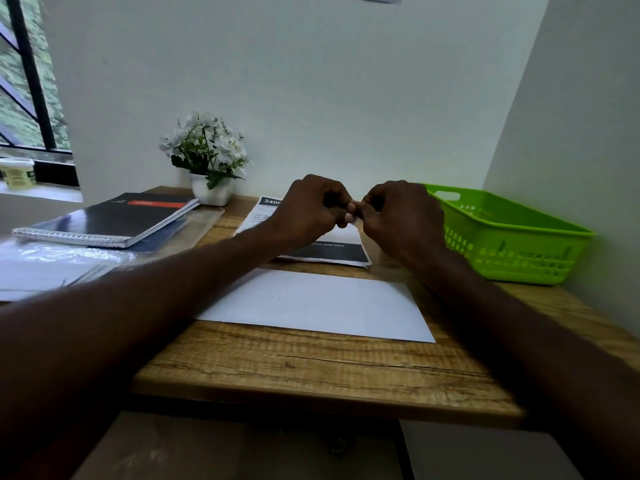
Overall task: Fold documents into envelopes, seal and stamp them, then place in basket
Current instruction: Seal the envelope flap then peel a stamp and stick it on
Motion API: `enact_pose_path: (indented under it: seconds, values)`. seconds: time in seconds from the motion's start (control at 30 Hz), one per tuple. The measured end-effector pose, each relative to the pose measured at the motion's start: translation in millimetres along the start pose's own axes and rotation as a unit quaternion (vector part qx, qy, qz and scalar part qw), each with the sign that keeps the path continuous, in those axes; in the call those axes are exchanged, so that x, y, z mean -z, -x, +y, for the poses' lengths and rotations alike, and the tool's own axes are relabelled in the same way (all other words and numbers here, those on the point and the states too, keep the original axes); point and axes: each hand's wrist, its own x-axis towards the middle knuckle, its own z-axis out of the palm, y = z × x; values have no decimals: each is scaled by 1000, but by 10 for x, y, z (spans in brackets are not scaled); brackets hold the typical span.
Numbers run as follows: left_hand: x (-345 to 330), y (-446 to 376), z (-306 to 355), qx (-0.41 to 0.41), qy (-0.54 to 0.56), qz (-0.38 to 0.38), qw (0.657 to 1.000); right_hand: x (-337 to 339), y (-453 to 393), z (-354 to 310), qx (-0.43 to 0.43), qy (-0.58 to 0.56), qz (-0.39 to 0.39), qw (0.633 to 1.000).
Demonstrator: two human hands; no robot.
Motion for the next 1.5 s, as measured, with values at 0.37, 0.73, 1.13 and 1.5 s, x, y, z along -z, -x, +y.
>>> enact_pose_path:
  seconds: [0.37, 0.73, 1.13, 1.5]
  values:
    - [-2, 8, 34, 31, -19, -4, 999, 68, 19, -81, 66, 123, 10, 990]
    - [7, -3, 24, 44, -23, 5, 999, 70, 31, -91, 94, 177, 14, 980]
    - [129, -35, -70, 119, 171, 13, 978, 127, -38, 49, 61, 84, -16, 994]
    - [113, -22, 14, 175, 327, 0, 929, -33, -46, 45, 39, -153, -11, 987]
